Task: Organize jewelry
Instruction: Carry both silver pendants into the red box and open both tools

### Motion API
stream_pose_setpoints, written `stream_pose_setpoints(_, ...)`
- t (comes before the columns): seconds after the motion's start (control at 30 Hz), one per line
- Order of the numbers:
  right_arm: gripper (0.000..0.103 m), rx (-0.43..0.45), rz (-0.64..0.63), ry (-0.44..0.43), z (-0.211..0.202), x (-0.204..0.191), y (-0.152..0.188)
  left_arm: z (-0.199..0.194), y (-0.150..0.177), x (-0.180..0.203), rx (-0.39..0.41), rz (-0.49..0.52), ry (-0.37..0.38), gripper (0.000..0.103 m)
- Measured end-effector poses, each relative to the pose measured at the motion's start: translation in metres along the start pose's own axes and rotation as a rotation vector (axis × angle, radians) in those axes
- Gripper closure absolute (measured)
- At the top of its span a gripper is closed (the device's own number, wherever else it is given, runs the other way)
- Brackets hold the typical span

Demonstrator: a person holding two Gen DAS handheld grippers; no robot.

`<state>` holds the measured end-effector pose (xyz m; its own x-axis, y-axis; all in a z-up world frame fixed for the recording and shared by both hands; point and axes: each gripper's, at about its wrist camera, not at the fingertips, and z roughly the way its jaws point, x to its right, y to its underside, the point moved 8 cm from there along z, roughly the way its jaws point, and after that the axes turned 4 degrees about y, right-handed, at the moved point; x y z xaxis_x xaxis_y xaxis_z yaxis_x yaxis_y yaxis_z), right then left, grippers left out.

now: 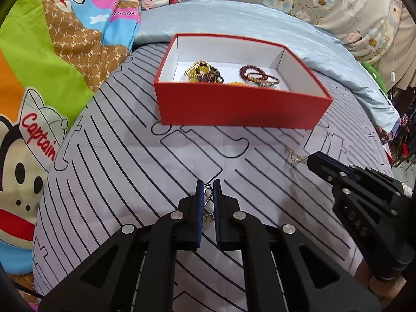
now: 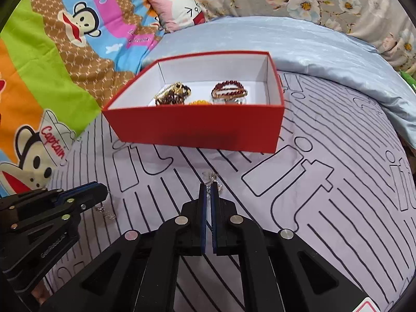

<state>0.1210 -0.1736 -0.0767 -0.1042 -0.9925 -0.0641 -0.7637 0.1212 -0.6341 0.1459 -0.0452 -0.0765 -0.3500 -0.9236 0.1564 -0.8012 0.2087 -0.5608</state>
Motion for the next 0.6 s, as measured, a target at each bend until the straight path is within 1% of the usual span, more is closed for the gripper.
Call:
stream_pose_setpoints(0.13, 0.100, 0.036, 0.010, -0.013, -0.021, 0.004, -0.009, -0.011, -0.009, 0.006, 0.025, 0.012, 0.005, 0.096)
stream_pose_setpoints(0.33, 0.100, 0.102, 0.012, -0.025, -0.051, 0.004, -0.032, -0.031, -0.032, 0.021, 0.080, 0.038, 0.027, 0.096)
stream_pose_setpoints(0.43, 0.100, 0.132, 0.010, -0.033, -0.063, 0.005, -0.046, -0.044, -0.052, 0.027, 0.119, 0.049, 0.043, 0.096)
stream_pose_setpoints(0.6, 0.100, 0.186, -0.003, -0.038, -0.078, 0.007, -0.078, -0.059, -0.089, 0.034, 0.182, 0.077, 0.042, 0.096)
